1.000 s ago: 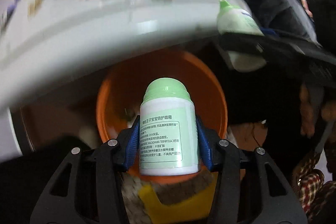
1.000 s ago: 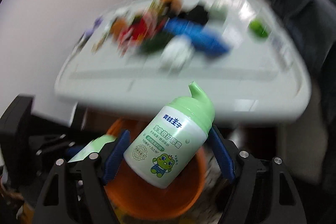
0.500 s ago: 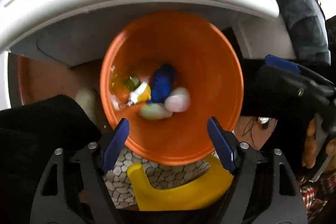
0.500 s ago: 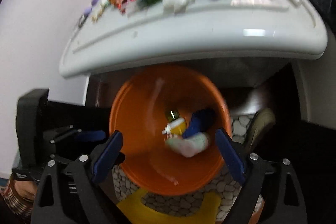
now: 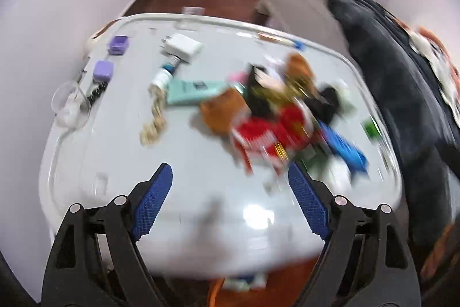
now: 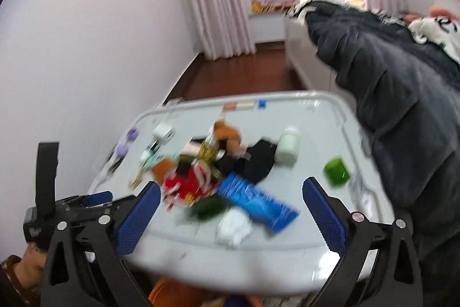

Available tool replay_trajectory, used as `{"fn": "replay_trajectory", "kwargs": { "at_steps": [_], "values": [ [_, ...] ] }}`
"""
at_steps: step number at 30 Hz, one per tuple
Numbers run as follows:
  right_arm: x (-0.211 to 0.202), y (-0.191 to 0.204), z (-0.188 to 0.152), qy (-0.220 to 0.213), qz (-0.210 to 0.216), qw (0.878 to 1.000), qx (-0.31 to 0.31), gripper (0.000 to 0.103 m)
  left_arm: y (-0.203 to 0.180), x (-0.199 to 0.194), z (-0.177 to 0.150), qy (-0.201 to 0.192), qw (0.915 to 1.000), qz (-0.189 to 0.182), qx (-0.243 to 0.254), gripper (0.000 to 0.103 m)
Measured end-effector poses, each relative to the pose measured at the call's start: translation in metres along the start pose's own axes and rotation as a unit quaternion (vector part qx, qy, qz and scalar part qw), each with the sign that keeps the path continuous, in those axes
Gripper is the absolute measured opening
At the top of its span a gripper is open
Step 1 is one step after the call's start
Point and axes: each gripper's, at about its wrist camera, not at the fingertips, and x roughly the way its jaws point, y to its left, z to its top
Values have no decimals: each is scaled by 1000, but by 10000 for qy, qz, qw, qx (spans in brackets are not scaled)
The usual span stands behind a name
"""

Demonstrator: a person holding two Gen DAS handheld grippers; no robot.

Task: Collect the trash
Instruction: 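Grasp the orange sock with the left tool while the right tool grasps the orange glove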

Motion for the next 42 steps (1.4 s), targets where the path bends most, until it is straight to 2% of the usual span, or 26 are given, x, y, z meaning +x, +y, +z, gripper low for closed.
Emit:
{"fn": "replay_trajectory", "kwargs": {
  "at_steps": [2,5,8,14,17,18,19,22,25,29,32,36,41,42],
  "values": [
    [10,-3,-8,-36,-35,10000,15,97,4,20,14,29,9994,197,-292,81],
    [32,-5,-26,276,-53,9996,-43,97,9,49,29,69,9980,453,-428,81],
    [40,-4,-32,388,38,9992,-69,97,11,66,36,142,9970,578,-501,79],
    [36,3,-35,281,0,9990,-342,97,12,86,40,161,9963,648,-532,79],
    [37,7,-36,294,-11,9987,-425,97,8,92,40,83,9977,592,-327,53],
    [38,8,-37,315,-15,9985,-453,97,2,94,41,71,9988,441,-194,27],
    [38,8,-37,319,-26,9984,-475,96,-3,92,41,58,9989,457,-14,25],
    [39,8,-37,290,-90,9982,-525,93,-8,80,37,-49,9985,511,195,23],
    [41,4,-28,277,-113,9984,-477,93,0,53,29,-91,9997,215,-14,23],
    [59,6,0,429,-59,9981,-429,93,1,13,16,-442,9990,-25,28,23],
    [102,15,31,604,-7,9974,-405,91,-4,8,11,-623,9979,-158,116,23],
    [170,26,56,966,-33,9947,-360,74,-10,14,7,-543,9976,-338,283,24],
    [235,30,59,1479,-250,9870,-580,70,-10,9,3,-533,9967,-443,412,24],
    [246,28,57,1631,-217,9849,-542,64,-10,8,4,-560,9965,-450,430,24]
  ]
}}
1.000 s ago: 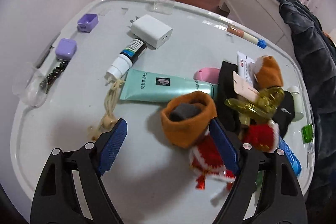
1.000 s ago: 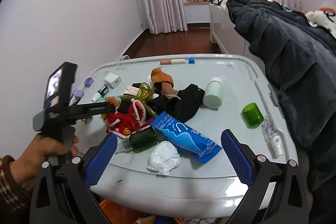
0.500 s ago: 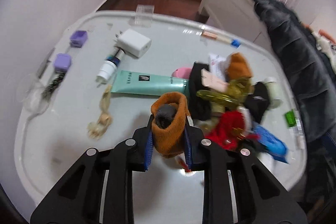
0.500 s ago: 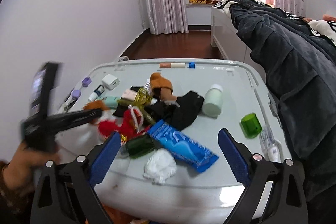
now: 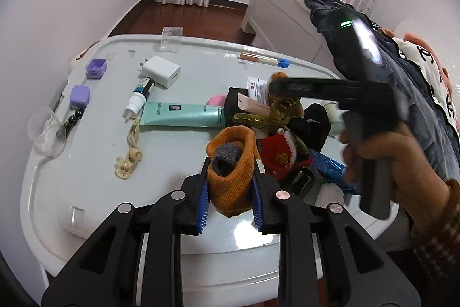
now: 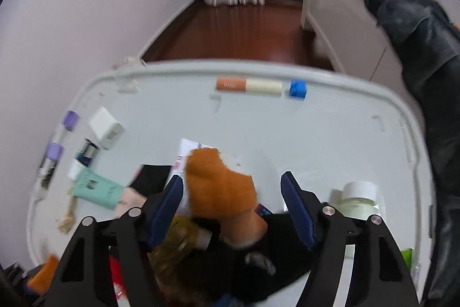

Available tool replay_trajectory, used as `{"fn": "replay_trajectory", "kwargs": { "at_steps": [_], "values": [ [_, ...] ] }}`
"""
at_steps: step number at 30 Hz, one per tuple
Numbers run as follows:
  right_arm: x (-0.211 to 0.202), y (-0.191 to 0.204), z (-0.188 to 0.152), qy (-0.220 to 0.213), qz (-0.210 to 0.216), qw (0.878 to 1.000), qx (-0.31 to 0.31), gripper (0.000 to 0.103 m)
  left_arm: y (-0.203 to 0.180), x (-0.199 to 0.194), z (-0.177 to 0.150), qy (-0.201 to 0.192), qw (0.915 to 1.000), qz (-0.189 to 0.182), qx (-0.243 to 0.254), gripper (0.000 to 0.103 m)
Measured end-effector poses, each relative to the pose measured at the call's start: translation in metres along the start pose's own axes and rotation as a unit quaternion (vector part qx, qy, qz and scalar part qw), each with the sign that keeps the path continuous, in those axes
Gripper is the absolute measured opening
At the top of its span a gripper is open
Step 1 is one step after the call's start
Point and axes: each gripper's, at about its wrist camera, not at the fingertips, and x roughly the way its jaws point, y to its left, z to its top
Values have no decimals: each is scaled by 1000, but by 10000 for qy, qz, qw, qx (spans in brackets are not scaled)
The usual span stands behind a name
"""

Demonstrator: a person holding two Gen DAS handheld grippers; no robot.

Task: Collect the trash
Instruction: 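Grasp the orange sock with the left tool while the right tool grasps the orange glove, then drop the orange items from both tools into the orange bucket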

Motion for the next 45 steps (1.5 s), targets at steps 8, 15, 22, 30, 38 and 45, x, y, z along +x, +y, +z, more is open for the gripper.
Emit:
{"fn": "replay_trajectory", "kwargs": {
  "at_steps": [8,15,22,30,38,45],
  "values": [
    [-2,-7,2,22,462,9989,38,23,3,-2,0,76,9997,-176,-127,24],
    [-88,-10,-15,-738,911,9930,168,23,-8,-16,-4,-21,9997,-228,106,24],
    [-179,9,-108,-914,1447,9852,-115,23,-35,-59,-43,242,9968,-587,479,24],
    [-160,6,-264,603,1626,9841,381,24,-48,-58,-144,1833,9778,-911,458,26],
    [-127,-10,-310,1506,1419,9718,1135,65,-33,-44,-169,2458,9675,-586,44,60],
    [-164,-20,-265,747,1284,9837,1012,74,-23,-56,-133,1788,9825,-522,90,63]
  ]
}}
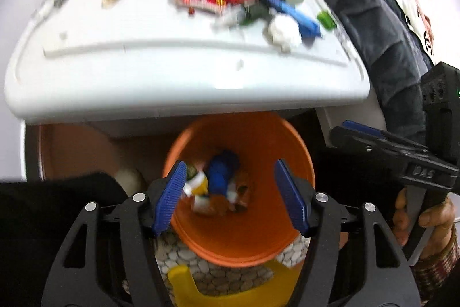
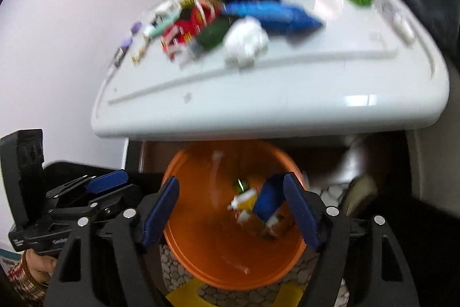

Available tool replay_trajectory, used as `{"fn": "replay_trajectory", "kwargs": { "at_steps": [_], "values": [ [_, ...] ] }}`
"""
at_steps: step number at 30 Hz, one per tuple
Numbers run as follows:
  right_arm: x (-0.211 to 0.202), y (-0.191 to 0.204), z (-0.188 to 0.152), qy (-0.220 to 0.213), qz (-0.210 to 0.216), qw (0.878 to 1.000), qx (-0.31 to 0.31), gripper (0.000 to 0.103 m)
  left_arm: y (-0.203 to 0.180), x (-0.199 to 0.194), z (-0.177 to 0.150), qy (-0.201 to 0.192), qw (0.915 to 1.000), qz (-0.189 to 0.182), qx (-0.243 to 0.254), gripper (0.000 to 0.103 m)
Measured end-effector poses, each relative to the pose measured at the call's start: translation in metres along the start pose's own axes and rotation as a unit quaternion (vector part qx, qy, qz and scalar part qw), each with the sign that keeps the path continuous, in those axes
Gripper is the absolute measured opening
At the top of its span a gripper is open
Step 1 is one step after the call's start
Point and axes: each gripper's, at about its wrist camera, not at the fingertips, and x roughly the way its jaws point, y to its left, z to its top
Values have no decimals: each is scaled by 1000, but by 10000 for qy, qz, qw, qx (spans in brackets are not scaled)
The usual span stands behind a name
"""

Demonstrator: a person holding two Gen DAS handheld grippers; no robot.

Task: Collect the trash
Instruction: 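Drop the orange items from both tools into the orange bucket, then grasp the red knitted ornament with the left tool while the right tool grasps the white jar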

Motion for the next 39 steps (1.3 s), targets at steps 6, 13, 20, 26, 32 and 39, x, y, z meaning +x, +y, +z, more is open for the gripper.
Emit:
{"fn": "replay_trajectory", "kwargs": {
  "at_steps": [6,13,20,26,32,39],
  "values": [
    [-36,6,73,-844,45,9964,-28,81,9,-18,64,-751,9966,258,-219,65],
    [-48,4,112,-1968,-722,9773,-303,85,10,22,134,-1034,9920,642,-337,65],
    [-28,-10,102,-1864,-879,9773,-496,85,18,74,178,-853,9912,886,-489,65],
    [-24,-17,103,-1764,-888,9794,-411,85,10,82,175,-885,9913,970,66,29],
    [-26,-25,104,-1769,-914,9797,-245,85,6,47,160,-1106,9908,765,138,21],
    [-18,-33,147,-1670,-1248,9780,3,84,-6,-9,130,-1670,9839,531,340,21]
  ]
}}
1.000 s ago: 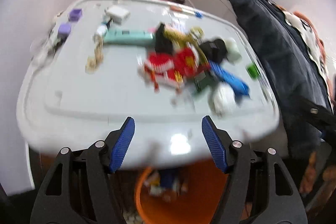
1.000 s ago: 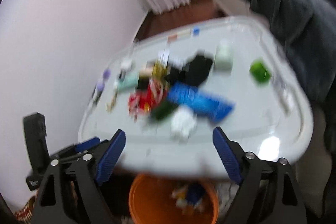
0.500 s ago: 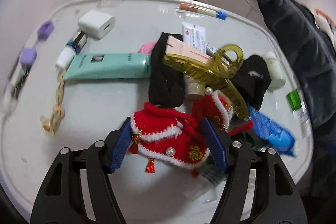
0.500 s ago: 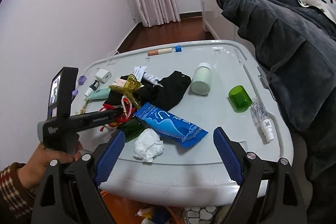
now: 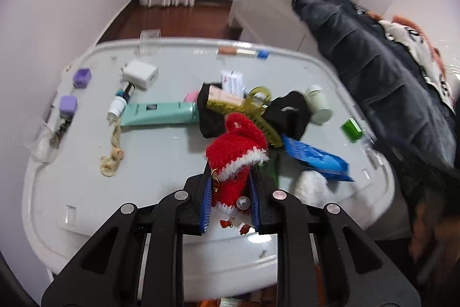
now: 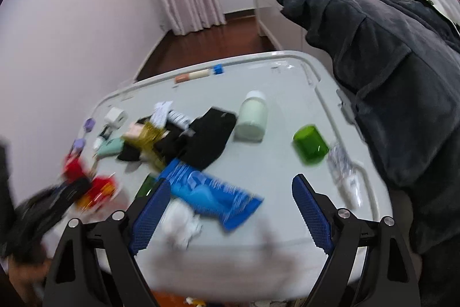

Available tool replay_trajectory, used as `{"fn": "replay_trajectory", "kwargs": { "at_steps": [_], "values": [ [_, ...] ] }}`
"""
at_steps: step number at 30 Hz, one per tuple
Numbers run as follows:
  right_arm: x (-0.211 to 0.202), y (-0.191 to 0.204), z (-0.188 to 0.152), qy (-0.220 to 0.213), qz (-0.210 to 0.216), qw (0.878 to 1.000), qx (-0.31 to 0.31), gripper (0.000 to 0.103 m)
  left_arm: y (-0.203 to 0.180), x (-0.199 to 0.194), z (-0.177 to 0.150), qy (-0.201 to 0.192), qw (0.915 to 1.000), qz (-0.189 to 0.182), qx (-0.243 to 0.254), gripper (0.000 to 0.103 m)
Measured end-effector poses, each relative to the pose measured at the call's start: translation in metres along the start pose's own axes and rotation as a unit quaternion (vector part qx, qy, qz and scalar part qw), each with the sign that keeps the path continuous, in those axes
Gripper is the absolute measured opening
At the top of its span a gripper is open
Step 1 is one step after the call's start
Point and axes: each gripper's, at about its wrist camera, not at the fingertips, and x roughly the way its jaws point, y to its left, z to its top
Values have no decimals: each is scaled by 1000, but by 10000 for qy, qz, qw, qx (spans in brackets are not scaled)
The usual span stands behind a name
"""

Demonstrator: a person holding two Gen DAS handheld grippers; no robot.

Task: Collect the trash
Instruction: 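Grasp the red knitted ornament with the left tool while the right tool grasps the white jar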

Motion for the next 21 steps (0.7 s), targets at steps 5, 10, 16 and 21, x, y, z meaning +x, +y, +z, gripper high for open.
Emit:
{"fn": "replay_trajectory", "kwargs": {
  "at_steps": [5,10,16,21],
  "values": [
    [61,-9,45,207,-384,9989,162,75,-8,-13,-6,-278,9993,-211,121,21],
    [129,-16,66,808,-607,9945,269,58,-4,-21,-6,-487,9983,-219,251,21],
    [154,-1,66,925,-904,9912,-266,41,14,-30,1,-608,9979,-245,3,21],
    [138,11,61,789,-910,9915,-484,41,19,-46,6,-766,9965,-305,-136,21]
  ]
}}
